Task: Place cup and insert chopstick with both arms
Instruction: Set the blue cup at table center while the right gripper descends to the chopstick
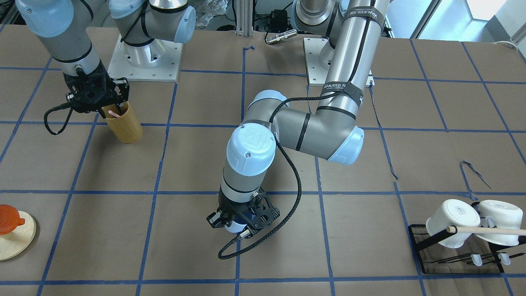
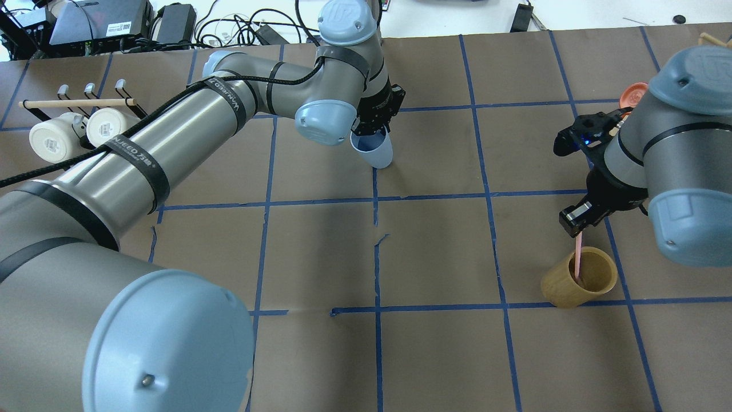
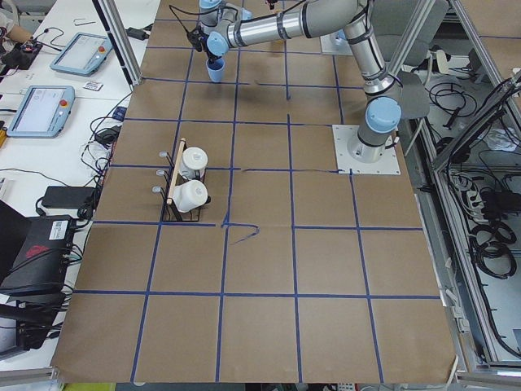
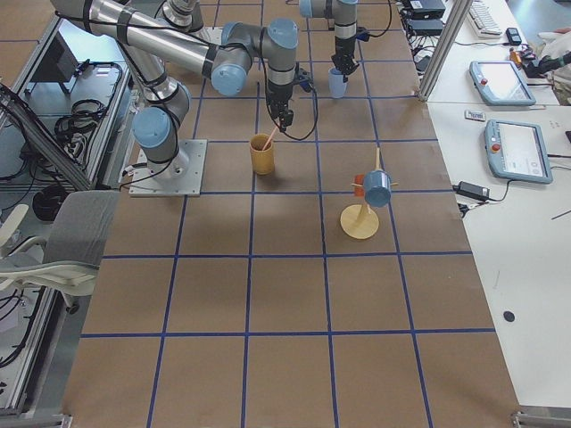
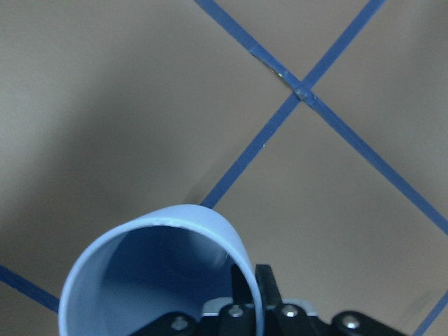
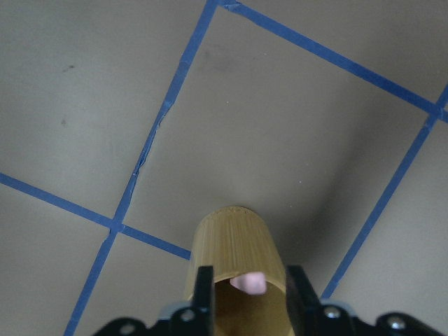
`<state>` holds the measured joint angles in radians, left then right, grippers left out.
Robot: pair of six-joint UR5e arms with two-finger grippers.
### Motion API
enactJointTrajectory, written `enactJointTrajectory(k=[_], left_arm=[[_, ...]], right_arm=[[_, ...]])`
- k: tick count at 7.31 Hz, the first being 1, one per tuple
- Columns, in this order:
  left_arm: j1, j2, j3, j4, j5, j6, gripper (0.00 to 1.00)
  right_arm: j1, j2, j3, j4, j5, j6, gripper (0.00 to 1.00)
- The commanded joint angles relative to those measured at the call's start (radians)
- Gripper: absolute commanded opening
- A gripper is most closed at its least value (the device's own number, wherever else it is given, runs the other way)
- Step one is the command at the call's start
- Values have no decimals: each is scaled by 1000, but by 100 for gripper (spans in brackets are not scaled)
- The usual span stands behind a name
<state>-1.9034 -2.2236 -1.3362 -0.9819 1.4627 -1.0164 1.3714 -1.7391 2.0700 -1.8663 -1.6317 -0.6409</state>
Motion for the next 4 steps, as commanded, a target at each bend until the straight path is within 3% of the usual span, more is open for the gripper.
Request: enactJointTrajectory(k=[1, 2, 3, 4], left_arm=[[0, -4, 0, -1, 51, 86, 31], [0, -5, 0, -1, 67, 99, 88], [0, -5, 2, -1, 67, 101, 100], [0, -5, 9, 0, 67, 104, 100]], right_arm=[[0, 0, -1, -1, 1, 1, 29], [0, 0, -1, -1, 3, 1, 29], [0, 0, -2, -2, 18, 1, 29], [0, 0, -4, -4, 23, 3, 27]])
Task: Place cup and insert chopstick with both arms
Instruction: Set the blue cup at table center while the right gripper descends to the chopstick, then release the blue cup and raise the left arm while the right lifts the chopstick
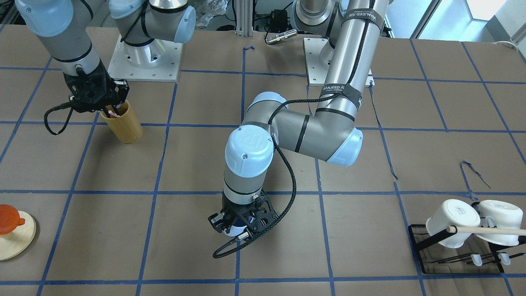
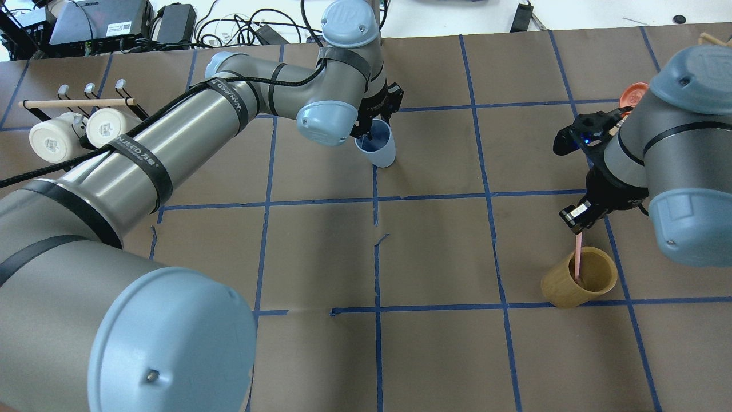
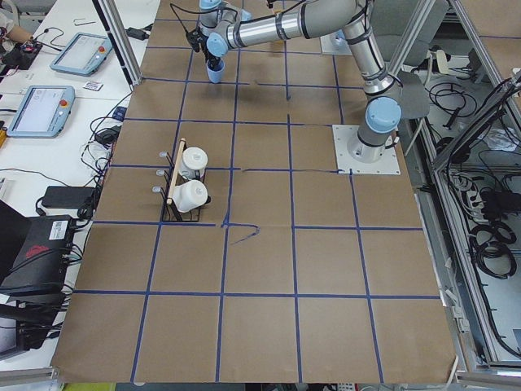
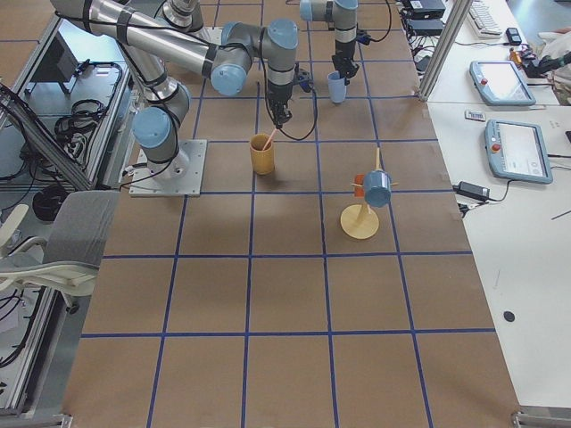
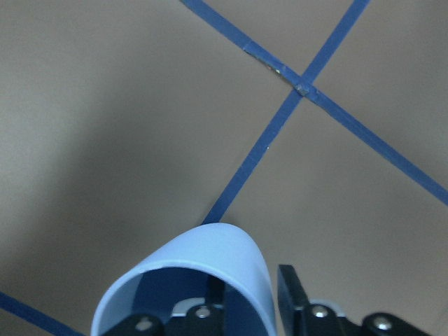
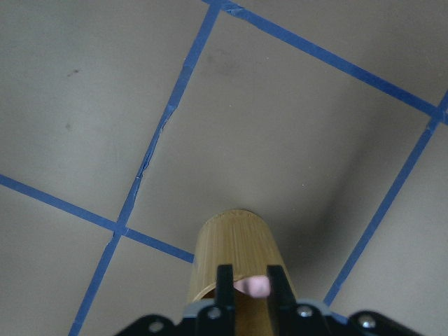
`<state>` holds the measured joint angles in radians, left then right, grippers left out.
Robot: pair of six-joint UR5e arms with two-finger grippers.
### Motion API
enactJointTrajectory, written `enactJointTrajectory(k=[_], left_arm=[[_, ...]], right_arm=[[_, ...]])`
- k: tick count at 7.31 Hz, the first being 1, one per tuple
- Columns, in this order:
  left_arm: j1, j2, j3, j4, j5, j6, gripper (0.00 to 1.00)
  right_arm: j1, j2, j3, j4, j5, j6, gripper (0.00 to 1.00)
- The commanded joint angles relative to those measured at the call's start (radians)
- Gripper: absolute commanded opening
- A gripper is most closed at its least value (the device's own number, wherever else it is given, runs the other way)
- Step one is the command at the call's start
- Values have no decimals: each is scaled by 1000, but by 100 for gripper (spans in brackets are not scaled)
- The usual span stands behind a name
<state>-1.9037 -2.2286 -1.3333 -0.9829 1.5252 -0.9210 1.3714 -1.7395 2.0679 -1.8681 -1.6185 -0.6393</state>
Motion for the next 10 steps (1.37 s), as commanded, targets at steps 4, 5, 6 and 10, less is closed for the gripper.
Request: enactJointTrajectory(k=[4, 5, 6, 10], left_arm=[[21, 29, 121, -25, 6, 170, 100], [59, 55, 134, -102, 3, 242, 100], [101, 99, 128, -123, 4, 481, 100], [187, 300, 96, -363, -29, 711, 100]], right_arm=[[0, 0, -15, 1, 9, 3, 7], [0, 1, -46, 18, 8, 3, 7], [0, 0, -81, 83, 8, 3, 7], [0, 1, -247, 264, 8, 3, 6]])
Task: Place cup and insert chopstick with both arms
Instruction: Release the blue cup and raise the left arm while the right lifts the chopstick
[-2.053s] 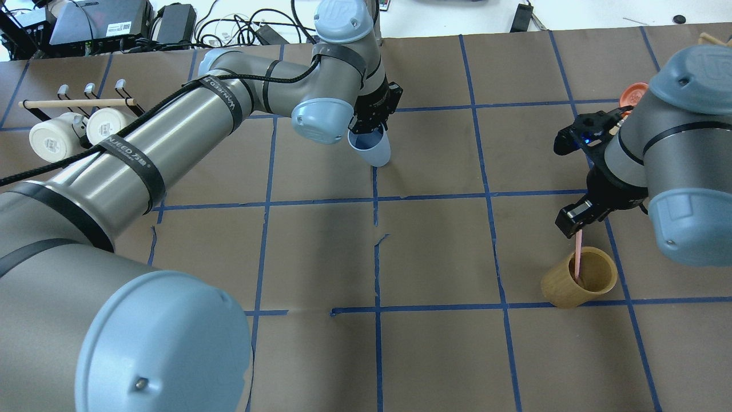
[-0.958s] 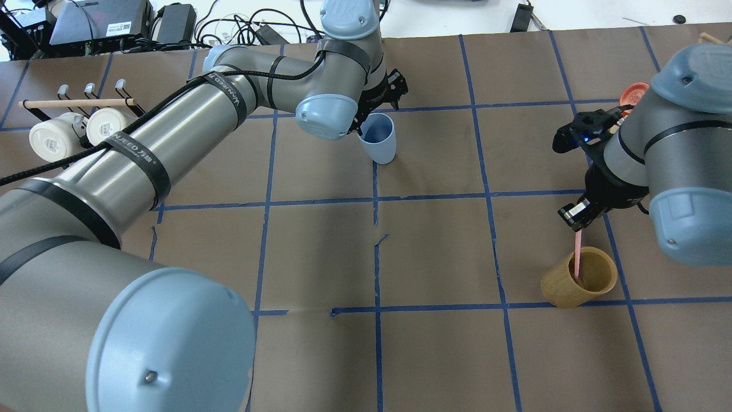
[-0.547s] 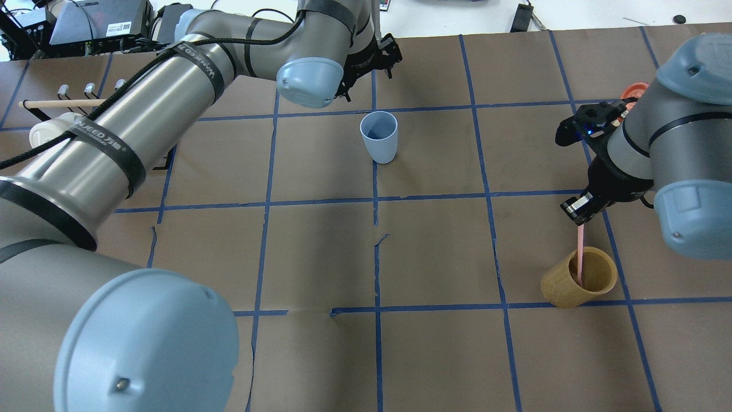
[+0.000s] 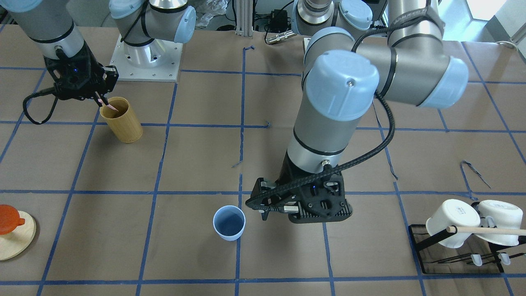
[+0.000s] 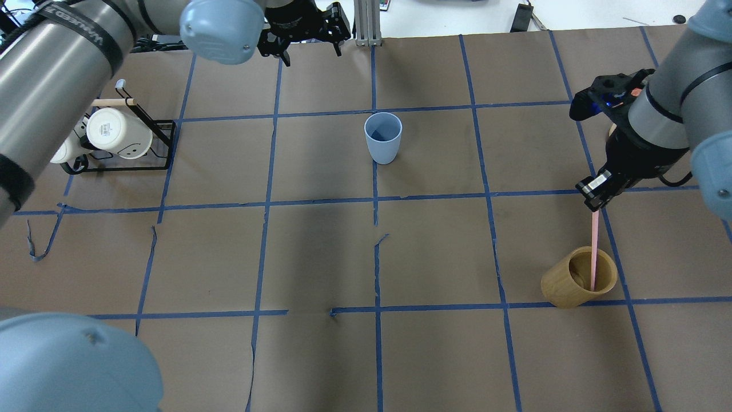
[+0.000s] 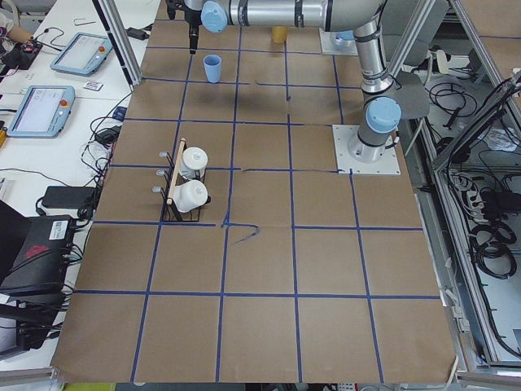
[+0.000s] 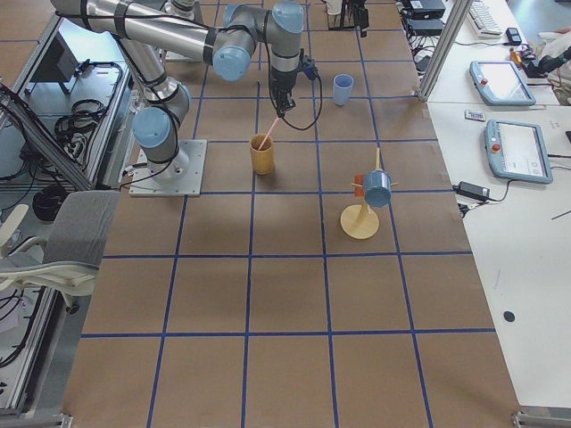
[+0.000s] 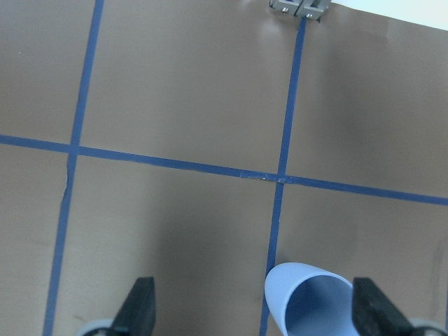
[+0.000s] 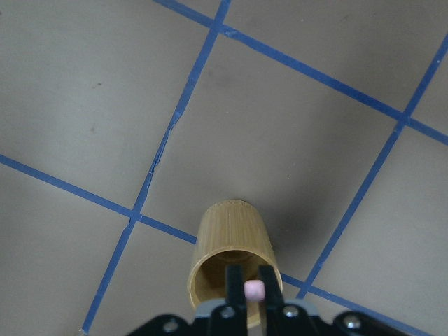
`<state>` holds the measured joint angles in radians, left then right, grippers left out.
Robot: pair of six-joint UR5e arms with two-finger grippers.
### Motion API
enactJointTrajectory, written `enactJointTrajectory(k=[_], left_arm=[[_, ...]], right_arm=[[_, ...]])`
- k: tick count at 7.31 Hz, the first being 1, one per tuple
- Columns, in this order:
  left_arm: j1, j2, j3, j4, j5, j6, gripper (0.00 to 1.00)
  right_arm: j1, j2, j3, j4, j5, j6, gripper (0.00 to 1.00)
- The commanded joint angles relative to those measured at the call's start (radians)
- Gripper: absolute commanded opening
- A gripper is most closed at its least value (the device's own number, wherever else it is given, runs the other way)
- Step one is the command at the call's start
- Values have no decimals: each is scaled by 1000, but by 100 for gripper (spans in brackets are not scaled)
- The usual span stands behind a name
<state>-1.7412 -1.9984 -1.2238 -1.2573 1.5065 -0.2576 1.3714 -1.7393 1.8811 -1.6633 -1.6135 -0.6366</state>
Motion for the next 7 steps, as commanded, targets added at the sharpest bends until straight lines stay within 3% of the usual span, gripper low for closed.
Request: enactJointTrajectory(k=[1, 2, 3, 4, 5, 7], left_arm=[[31, 132, -55, -134, -3, 78, 100], [38, 207, -159, -157, 13, 92, 100], [38, 293, -259, -172, 129, 90, 100], [63, 340, -316, -172, 144, 95, 100], [99, 378, -360, -174, 139, 128, 100], [174, 405, -384, -153, 11, 305, 100]], right_arm=[[0, 7, -127, 78, 1, 0, 4], [3, 12, -195, 108, 4, 0, 3], [5, 23, -251, 109, 4, 0, 3], [6, 64, -299, 99, 47, 0, 3], [8, 116, -356, 59, 138, 3, 3], [73, 177, -416, -53, 165, 52, 2]])
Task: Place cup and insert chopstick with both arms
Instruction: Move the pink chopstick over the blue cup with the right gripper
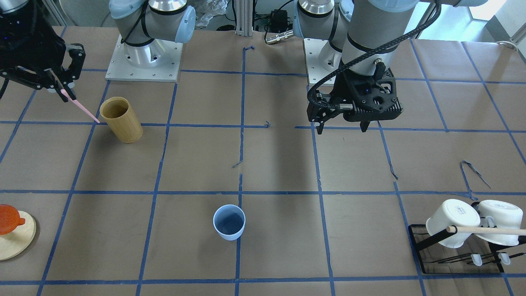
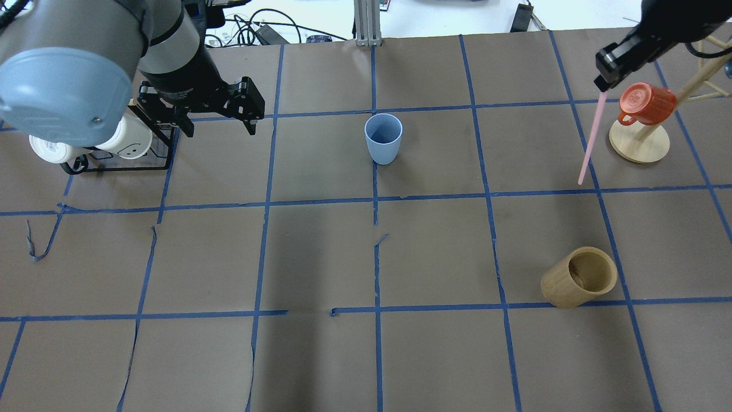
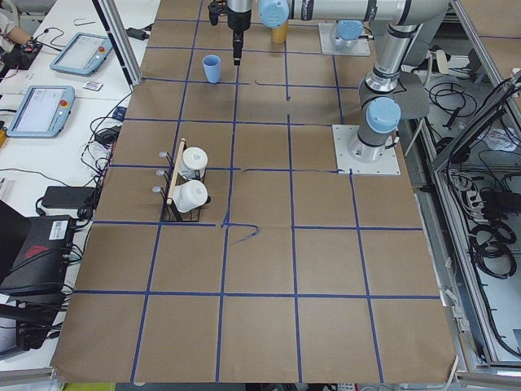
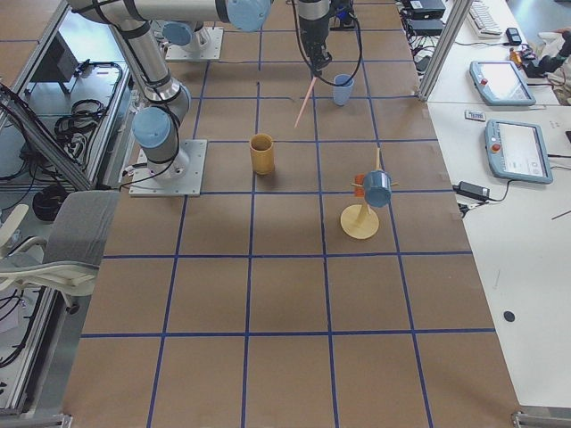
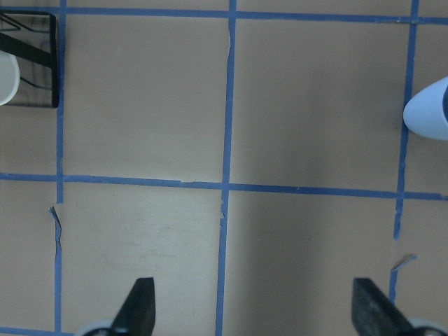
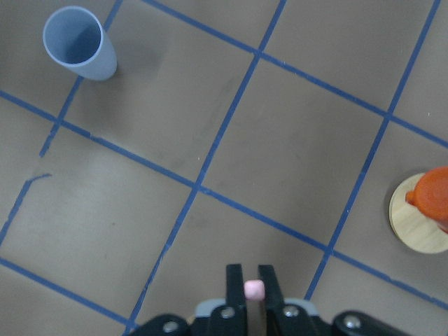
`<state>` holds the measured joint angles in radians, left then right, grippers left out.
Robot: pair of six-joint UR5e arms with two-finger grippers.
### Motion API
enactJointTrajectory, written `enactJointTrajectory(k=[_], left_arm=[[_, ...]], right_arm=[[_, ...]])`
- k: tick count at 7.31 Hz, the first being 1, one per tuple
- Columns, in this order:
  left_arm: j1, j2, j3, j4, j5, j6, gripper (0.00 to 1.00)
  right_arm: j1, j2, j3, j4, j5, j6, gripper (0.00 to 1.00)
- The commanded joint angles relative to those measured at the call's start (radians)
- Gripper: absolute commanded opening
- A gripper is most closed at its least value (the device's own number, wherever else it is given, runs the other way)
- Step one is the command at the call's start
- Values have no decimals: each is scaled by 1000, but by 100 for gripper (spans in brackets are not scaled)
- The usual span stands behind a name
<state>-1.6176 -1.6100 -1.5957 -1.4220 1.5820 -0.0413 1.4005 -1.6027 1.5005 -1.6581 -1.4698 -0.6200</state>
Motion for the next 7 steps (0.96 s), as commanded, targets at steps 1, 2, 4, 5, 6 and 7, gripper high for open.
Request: enactJointTrajectory(k=[1, 2, 4, 5, 6, 7], left_arm=[[70, -2, 22, 32, -54, 65, 100], [70, -17, 58, 23, -59, 22, 100], [70, -18, 63, 18, -28, 23, 100], [70, -16, 59, 15, -4, 23, 100], [71, -16, 51, 18, -14, 21, 100], [71, -16, 49, 26, -14, 21, 100]], right_arm=[[137, 81, -36, -165, 19, 159, 2], [234, 123, -40, -249, 13, 236, 2], [340, 211, -72, -391, 8, 324, 2], [388, 257, -123, -400, 6, 338, 4], [450, 301, -149, -411, 0, 380, 4], [475, 337, -145, -487, -7, 388, 4]])
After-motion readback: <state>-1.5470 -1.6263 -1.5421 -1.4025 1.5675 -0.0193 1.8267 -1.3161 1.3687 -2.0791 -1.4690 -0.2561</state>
